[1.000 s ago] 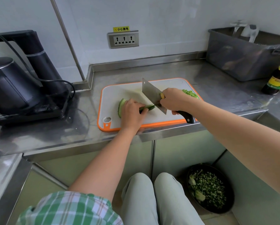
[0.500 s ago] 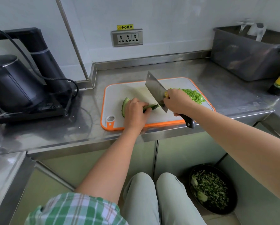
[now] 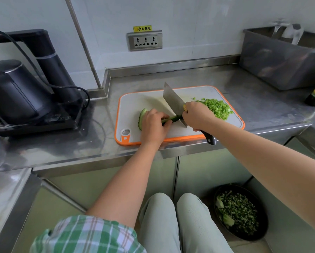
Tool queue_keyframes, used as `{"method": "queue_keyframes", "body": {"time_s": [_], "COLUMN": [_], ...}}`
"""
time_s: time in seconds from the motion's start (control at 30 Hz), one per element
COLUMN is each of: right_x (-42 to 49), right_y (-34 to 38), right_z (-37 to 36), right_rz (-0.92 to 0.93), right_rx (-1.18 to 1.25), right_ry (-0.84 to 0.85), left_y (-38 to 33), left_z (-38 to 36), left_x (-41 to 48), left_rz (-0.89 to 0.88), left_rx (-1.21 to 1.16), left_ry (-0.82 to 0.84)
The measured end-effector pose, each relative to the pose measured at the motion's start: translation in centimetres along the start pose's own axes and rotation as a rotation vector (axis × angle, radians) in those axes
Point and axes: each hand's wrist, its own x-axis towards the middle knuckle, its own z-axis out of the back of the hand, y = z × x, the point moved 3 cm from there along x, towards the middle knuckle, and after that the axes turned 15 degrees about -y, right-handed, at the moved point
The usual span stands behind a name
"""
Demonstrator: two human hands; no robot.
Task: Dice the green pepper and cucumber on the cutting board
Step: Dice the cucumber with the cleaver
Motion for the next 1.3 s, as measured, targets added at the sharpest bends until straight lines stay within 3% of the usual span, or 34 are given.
{"method": "queue_keyframes", "body": {"time_s": [0.37, 0.67, 0.97, 1.3], "right_x": [0.2, 0.1, 0.1, 0.2], "right_y": [0.3, -0.2, 0.7, 0.2], "right_z": [1.1, 0.4, 1.0, -0.2], "right_rz": [0.006, 0.004, 0.016, -0.006], "right_rx": [-0.071, 0.053, -0.036, 0.039], "right_ry": [0.134, -0.036, 0.123, 0.001], "left_y": [0.0, 0.0, -0.2, -0.1], "left_z": [0.0, 0.0, 0.2, 0.4], "left_x": [0.0, -0.1, -0.1, -0.1], "left_rz": [0.000, 0.009, 0.008, 0.000], "left_rx": [-0.017, 0.001, 0.007, 0.025], "left_ry": [0.000, 0.001, 0.001, 0.022]}}
